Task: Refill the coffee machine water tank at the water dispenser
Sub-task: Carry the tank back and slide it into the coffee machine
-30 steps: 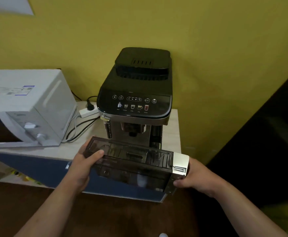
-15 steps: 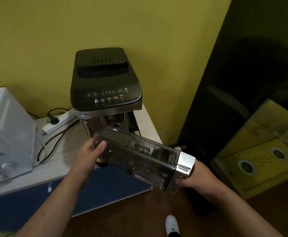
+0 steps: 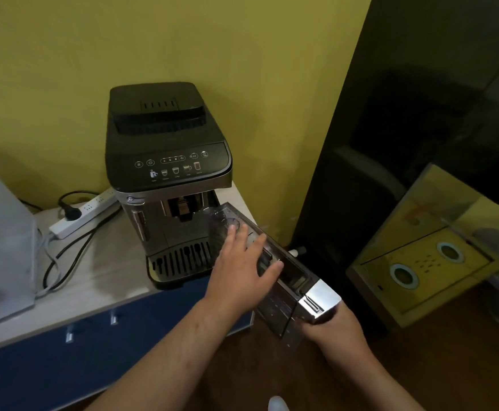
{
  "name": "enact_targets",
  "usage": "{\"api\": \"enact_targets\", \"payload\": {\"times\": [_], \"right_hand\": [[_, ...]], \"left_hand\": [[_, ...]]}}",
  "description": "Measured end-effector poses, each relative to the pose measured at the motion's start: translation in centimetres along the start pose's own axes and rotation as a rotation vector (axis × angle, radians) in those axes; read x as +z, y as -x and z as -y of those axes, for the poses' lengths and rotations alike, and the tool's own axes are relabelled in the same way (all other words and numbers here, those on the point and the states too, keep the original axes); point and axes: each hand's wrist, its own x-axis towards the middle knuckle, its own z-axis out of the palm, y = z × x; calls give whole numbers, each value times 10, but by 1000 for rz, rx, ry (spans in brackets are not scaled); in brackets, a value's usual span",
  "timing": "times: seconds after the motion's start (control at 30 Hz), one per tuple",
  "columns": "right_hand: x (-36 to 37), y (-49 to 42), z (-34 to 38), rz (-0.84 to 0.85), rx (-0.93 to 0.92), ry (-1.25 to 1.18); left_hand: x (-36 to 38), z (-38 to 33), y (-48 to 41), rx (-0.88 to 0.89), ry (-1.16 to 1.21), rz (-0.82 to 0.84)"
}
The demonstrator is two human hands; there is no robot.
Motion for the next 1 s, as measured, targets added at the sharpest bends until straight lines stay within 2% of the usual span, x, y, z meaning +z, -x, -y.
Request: {"api": "enact_targets", "payload": {"times": [0.13,0.63,1.0], "right_hand": [[12,2,7,-64,-8,-18],[51,-5,26,-43,-25,-208],[64,-5,27,-33,-50,-243]], "left_hand": [[1,9,-14,39,13,40],[-17,31,-48,49,79,55],[-22,33,-58,53,76,63]]}}
